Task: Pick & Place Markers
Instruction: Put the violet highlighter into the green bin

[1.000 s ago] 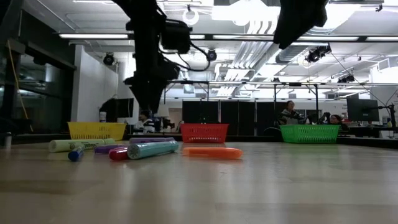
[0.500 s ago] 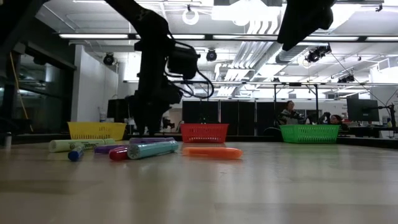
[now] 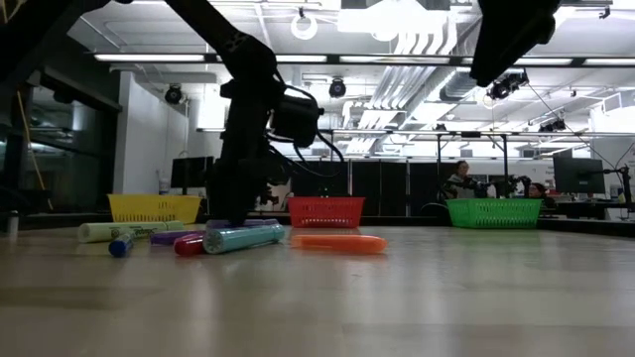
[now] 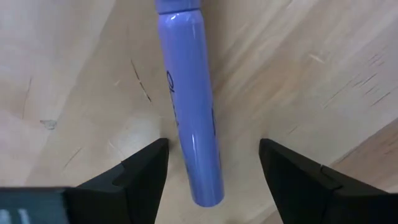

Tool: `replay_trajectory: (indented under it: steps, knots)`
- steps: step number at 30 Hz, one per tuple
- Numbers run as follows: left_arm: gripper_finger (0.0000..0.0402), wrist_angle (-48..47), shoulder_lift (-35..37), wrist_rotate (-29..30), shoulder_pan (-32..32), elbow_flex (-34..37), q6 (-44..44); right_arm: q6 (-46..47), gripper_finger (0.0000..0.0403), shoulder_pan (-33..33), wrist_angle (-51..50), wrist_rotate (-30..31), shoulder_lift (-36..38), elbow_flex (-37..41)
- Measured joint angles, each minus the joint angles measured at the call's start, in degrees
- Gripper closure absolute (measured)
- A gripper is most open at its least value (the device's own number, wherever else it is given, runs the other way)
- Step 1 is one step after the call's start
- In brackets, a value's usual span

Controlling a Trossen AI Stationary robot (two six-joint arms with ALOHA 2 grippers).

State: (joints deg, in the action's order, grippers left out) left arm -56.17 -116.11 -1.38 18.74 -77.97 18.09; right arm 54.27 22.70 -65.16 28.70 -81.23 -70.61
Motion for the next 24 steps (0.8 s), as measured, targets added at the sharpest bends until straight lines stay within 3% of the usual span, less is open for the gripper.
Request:
replay_trajectory:
  steps: [12,24]
  knots:
    - [0.0246,2.1,-1.1,-0.8,0.0,0.2,-3.0,7.3,0.0224,2.6,-3.3,2.5,0.0,0.0]
    - [0.034,2.8,-1.1,-1.9,0.0,0.2,-3.1,7.5,0.0224,3.2,-3.5,4.9,0.0,0.0]
